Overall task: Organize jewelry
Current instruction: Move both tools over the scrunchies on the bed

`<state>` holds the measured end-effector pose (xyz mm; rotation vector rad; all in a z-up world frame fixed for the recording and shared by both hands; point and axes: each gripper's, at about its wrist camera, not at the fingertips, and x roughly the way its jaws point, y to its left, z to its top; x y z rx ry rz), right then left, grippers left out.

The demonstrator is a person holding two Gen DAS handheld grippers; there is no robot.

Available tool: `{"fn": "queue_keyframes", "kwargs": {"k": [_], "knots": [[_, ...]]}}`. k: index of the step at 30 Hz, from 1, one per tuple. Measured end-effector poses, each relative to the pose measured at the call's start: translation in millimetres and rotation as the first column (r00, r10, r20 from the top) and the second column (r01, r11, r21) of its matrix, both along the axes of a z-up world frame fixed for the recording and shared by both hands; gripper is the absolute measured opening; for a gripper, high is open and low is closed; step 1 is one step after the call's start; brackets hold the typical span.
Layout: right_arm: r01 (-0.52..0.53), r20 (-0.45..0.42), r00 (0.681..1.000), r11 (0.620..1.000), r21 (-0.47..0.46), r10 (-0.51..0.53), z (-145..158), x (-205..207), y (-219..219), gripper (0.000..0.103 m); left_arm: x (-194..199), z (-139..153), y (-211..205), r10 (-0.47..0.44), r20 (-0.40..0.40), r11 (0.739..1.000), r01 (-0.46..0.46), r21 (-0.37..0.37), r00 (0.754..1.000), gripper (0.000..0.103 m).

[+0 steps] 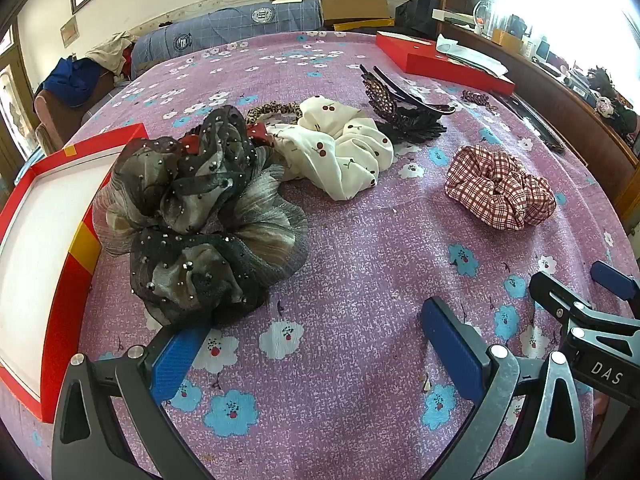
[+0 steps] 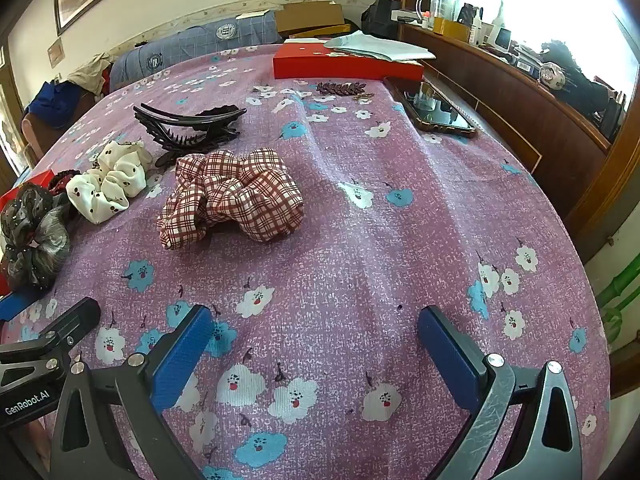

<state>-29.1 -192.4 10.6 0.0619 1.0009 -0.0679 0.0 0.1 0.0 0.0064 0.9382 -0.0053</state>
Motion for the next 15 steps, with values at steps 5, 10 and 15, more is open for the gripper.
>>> {"fn": "queue_keyframes", "kwargs": {"k": [5, 10, 15], "knots": [[0.0, -0.001, 1.0, 1.0, -0.001, 0.0, -1, 1, 0, 0.103, 0, 0, 0, 0.001, -0.002, 1.0, -0.001, 0.003, 1.0, 0.103], [0.002, -0.007, 1.0, 1.0, 0.003, -0.002, -2, 1, 0, 0.103, -3, -1, -2, 0.013, -0.004, 1.0, -0.013, 0.006, 1.0, 0.103], [0.015, -0.019, 1.0, 1.0, -0.001, -0.015, -2, -1, 1, 0.103, -10, 3, -3, 0.0, -0.002, 1.0, 0.0, 0.002, 1.0, 0.103]]}}
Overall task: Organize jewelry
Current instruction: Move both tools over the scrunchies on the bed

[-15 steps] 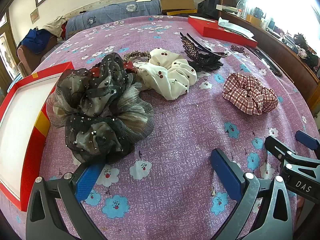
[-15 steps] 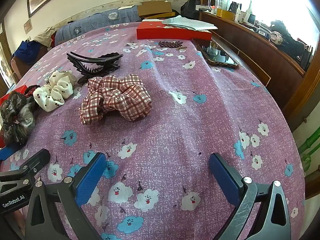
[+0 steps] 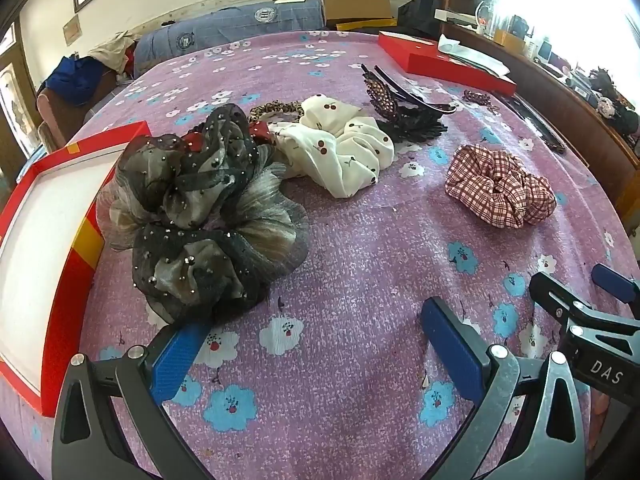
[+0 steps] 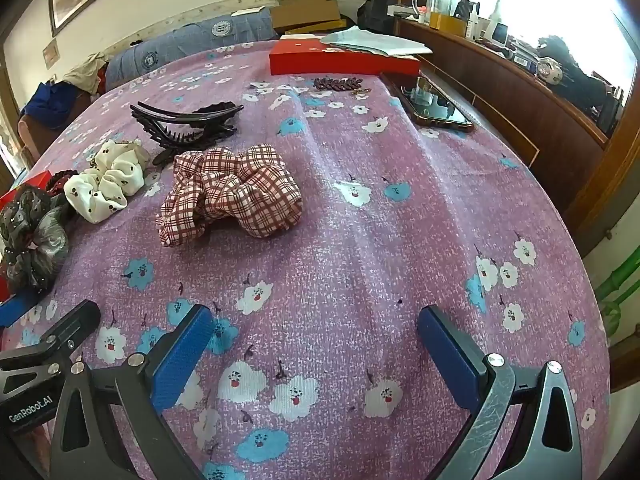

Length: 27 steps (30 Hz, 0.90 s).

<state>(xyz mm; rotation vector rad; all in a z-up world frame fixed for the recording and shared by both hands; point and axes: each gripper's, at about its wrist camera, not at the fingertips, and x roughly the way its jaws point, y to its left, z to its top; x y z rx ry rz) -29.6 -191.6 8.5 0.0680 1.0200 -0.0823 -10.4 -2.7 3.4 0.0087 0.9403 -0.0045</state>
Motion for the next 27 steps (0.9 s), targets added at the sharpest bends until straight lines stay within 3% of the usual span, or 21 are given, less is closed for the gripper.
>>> {"fn": "queue_keyframes", "kwargs": {"k": [6, 10, 15, 21, 27], "knots": [[0.003, 0.0, 1.0, 1.0, -0.001, -0.003, -2, 3, 0, 0.103, -12, 8, 17, -0.022, -0.025, 0.998, 0.021, -0.058, 0.999, 0.103], [-0.01, -0.003, 1.0, 1.0, 0.001, 0.01, -2, 2, 0, 0.103, -40, 28, 37, 0.013, 0.025, 0.995, -0.011, -0.095, 1.0, 0.103], [-0.057, 0.001, 0.998, 0.998, -0.034, 0.057, 2, -8, 1, 0.103, -67, 49, 68, 0.098, 0.087, 0.993, -0.092, -0.072, 0.991, 0.103], [-0.005, 0.128, 0.992, 0.996, -0.089, 0.017, 43, -48, 6, 0.103, -92, 68, 93, 0.179, 0.163, 0.984, -0.175, -0.041, 0.97, 0.103], [0.046, 0.24, 0.97, 0.999, -0.001, -0.045, 76, -93, 17, 0.103, -113, 81, 92, 0.183, 0.216, 0.982, -0.187, 0.0, 0.959, 0.103]]}}
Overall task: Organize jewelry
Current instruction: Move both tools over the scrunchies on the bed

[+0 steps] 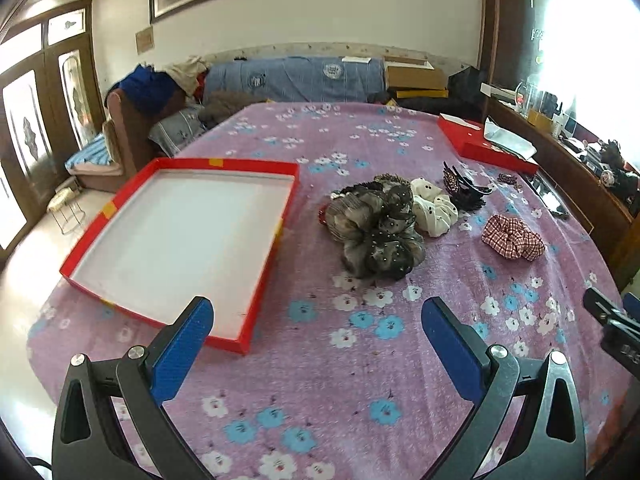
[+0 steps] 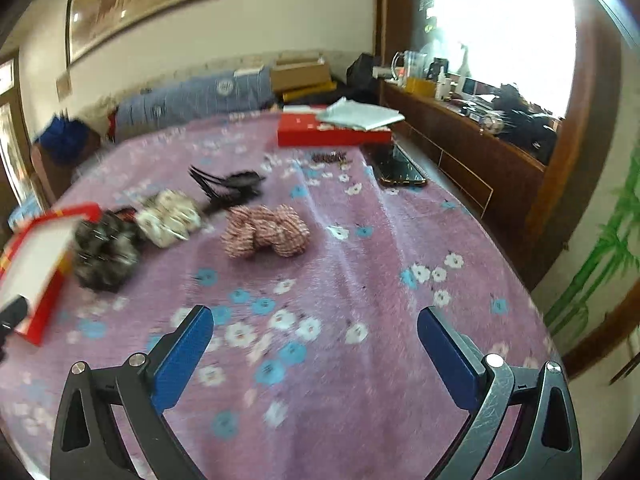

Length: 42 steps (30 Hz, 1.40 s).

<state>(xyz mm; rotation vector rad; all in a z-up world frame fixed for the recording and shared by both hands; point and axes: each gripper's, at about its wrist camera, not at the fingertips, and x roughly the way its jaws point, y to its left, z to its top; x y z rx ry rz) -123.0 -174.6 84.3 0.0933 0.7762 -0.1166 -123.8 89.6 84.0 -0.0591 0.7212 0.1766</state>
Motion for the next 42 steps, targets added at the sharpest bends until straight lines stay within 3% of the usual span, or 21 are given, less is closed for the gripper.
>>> {"fn": "queue_keyframes", "kwargs": {"k": [3, 8, 14, 18, 33, 37, 42], "knots": [[0.021, 0.022, 1.0, 0.999, 0.026, -0.021, 5, -14, 9, 0.103, -10, 6, 0, -0.017, 0.022, 1.0, 0.017, 0.003, 1.0, 0.103], [0.032, 0.073, 0.997, 0.999, -0.02, -0.03, 18, -34, 29, 0.103, -26, 12, 3, -0.041, 0.059, 0.999, 0.041, 0.0, 0.997, 0.103], [0.009, 0.104, 0.995, 0.999, -0.046, -0.004, 32, -51, 48, 0.103, -36, 14, 8, -0.056, 0.041, 0.998, 0.057, -0.034, 0.998, 0.103], [-0.018, 0.104, 0.994, 0.998, -0.063, 0.025, 35, -53, 61, 0.103, -41, 17, 4, -0.062, 0.076, 0.998, 0.061, 0.017, 0.995, 0.103], [-0.039, 0.076, 0.996, 0.999, -0.027, 0.041, 19, -46, 63, 0.103, -42, 16, 1, -0.04, 0.118, 0.998, 0.034, 0.053, 0.992, 0.103], [-0.039, 0.07, 0.997, 0.999, -0.016, 0.04, 16, -45, 57, 0.103, -38, 12, -7, -0.047, 0.085, 0.997, 0.042, 0.062, 0.995, 0.103], [-0.038, 0.071, 0.997, 0.999, -0.003, 0.038, 15, -47, 49, 0.103, -31, 5, -12, -0.07, 0.005, 0.997, 0.07, 0.011, 0.998, 0.103]]}}
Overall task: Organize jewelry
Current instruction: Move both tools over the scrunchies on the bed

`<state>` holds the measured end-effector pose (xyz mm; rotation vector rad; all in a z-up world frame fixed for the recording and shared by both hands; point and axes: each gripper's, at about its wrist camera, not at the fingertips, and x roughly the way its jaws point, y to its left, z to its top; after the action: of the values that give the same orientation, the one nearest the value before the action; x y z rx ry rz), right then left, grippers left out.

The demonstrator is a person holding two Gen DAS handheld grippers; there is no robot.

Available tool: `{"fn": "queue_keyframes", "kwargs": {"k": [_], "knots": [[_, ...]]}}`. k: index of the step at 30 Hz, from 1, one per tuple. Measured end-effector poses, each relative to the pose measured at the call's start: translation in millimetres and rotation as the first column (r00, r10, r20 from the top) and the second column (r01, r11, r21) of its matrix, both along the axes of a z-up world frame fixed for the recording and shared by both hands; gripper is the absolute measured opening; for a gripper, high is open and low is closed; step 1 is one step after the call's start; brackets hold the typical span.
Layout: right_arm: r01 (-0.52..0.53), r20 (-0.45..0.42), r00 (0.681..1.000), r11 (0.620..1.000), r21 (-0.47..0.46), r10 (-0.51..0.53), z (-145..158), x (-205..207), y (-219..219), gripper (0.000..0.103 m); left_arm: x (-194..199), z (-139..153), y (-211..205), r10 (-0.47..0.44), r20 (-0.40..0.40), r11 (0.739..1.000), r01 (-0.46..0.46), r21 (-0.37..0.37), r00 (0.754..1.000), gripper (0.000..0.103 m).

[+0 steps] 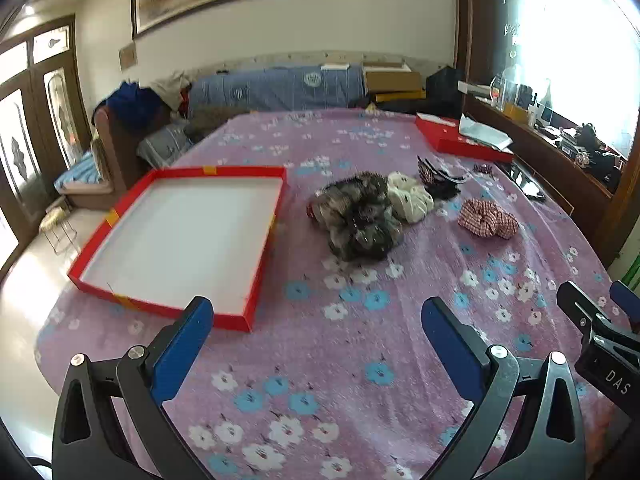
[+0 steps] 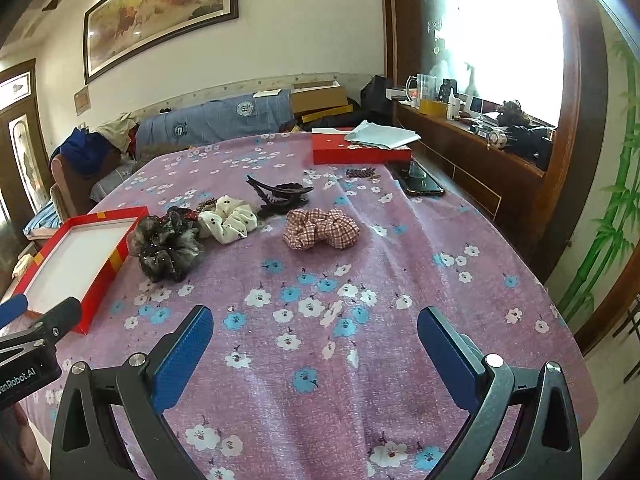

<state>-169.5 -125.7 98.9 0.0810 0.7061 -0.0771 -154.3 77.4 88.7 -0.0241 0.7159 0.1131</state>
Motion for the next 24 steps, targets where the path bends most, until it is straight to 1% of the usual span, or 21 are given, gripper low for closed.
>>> {"fn": "queue_keyframes", "kwargs": {"k": [3, 12, 15, 19, 24], "knots": [[0.002, -0.004, 1.0, 1.0, 0.004, -0.002, -1, -1, -5, 0.103, 4, -3, -4, -0.013, -0.029, 1.0, 0.012, -0.01, 0.999, 0.103], [0.019, -0.028, 0.999, 1.0, 0.024, -0.018, -7, 10, -19, 0.103, 16, -8, -19, -0.046, -0.057, 0.999, 0.047, 0.021, 0.997, 0.103], [0.018, -0.04, 0.999, 1.0, 0.018, -0.017, -9, 16, -21, 0.103, 22, -10, -19, -0.047, -0.073, 0.999, 0.049, 0.024, 0.996, 0.103], [0.011, -0.06, 0.998, 1.0, 0.008, -0.011, -11, 27, -24, 0.103, 33, -10, -11, -0.044, -0.087, 0.999, 0.046, 0.025, 0.995, 0.103], [0.008, -0.091, 0.996, 1.0, 0.004, -0.008, -14, 45, -33, 0.103, 48, -5, 16, 0.009, -0.095, 1.0, -0.008, 0.008, 0.995, 0.103]]}}
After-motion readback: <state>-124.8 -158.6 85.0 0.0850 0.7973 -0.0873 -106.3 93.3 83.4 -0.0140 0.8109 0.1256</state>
